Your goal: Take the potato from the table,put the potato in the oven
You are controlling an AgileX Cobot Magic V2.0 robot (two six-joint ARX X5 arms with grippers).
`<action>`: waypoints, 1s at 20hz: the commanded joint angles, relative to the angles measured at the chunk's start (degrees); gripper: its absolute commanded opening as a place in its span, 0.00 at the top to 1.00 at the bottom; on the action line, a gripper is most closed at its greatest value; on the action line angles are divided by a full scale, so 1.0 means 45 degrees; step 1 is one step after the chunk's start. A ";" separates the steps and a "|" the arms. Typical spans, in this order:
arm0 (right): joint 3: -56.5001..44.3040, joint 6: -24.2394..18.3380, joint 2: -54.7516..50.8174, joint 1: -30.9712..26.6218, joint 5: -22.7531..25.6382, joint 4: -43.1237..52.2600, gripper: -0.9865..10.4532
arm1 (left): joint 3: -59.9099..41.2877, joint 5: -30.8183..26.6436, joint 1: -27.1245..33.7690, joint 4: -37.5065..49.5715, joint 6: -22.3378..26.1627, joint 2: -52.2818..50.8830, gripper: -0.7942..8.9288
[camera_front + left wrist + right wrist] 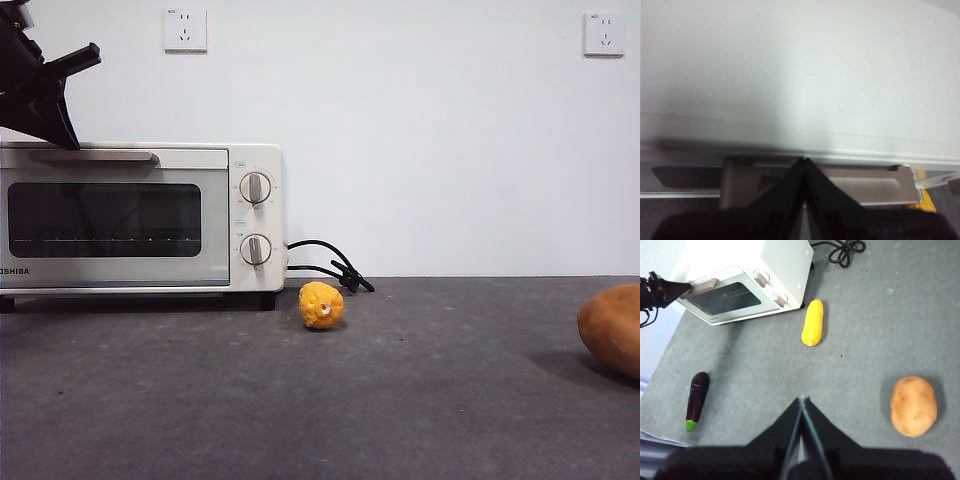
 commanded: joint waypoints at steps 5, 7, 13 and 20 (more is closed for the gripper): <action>0.0049 -0.0005 -0.0068 0.0010 -0.0044 -0.0073 0.91 | -0.0369 -0.0121 0.0039 -0.1938 0.0962 0.0432 0.92; 0.0049 -0.0005 -0.0068 0.0010 -0.0044 -0.0209 0.91 | -0.0369 -0.0219 0.0029 -0.2254 0.1185 0.0432 0.92; 0.0049 -0.0155 -0.0078 0.0010 -0.0049 -0.0942 0.91 | -0.0369 -0.0602 0.0029 -0.2919 0.1350 0.0427 0.92; 0.0049 -0.0155 -0.0495 0.0010 -0.0049 -0.1326 0.91 | -0.0369 -0.1690 -0.0282 -0.3672 0.2069 0.0427 0.92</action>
